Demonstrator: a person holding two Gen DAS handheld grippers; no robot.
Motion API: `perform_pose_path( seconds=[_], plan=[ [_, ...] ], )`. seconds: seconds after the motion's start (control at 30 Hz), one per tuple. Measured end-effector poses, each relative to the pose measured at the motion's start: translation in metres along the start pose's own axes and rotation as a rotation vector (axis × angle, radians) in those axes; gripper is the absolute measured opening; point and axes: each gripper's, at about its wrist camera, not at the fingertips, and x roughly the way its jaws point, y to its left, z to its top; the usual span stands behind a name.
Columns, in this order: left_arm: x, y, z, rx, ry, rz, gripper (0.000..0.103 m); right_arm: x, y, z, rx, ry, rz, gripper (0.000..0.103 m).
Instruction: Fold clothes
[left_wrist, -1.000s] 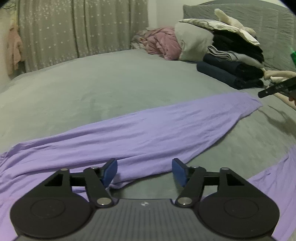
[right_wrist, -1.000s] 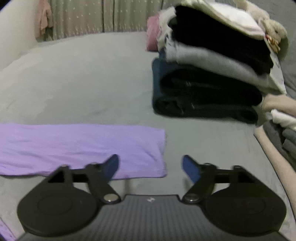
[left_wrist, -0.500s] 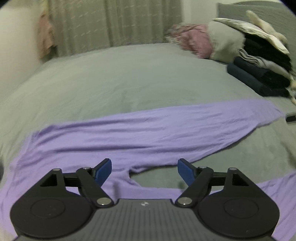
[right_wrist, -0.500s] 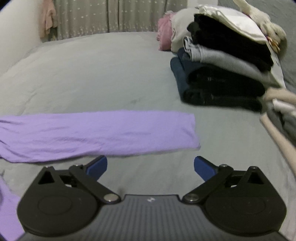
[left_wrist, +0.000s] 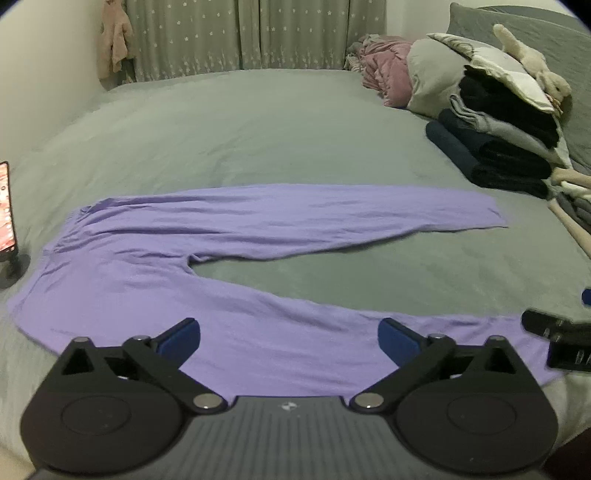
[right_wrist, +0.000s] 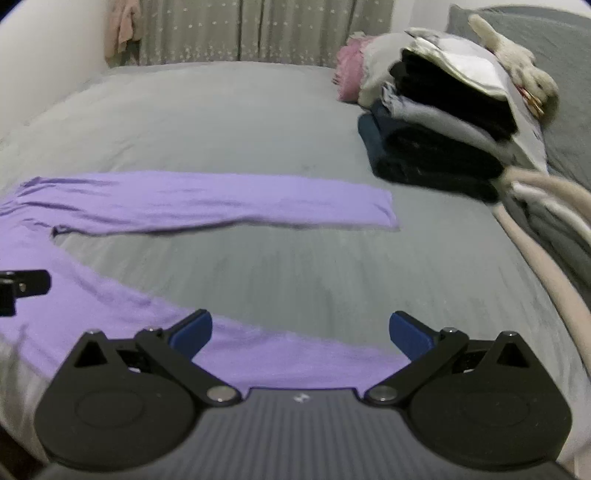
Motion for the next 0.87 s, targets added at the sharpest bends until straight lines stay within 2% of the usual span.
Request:
perform_pose_path(
  seconds=[0.17, 0.33, 0.6, 0.87],
  plan=[
    [-0.011, -0.03, -0.013, 0.066, 0.056, -0.009, 0.102, -0.024, -0.011, -0.019, 0.069, 0.005, 0.014, 0.102],
    [-0.016, -0.044, -0.033, 0.111, 0.104, -0.043, 0.102, -0.031, -0.012, -0.024, 0.057, 0.009, -0.017, 0.102],
    [-0.001, -0.032, -0.041, 0.097, 0.142, -0.004, 0.102, -0.017, -0.004, -0.03, 0.016, 0.053, -0.006, 0.102],
    [0.003, -0.024, -0.037, 0.072, 0.151, -0.012, 0.102, -0.003, 0.007, -0.032, -0.018, 0.076, 0.015, 0.102]
  ],
)
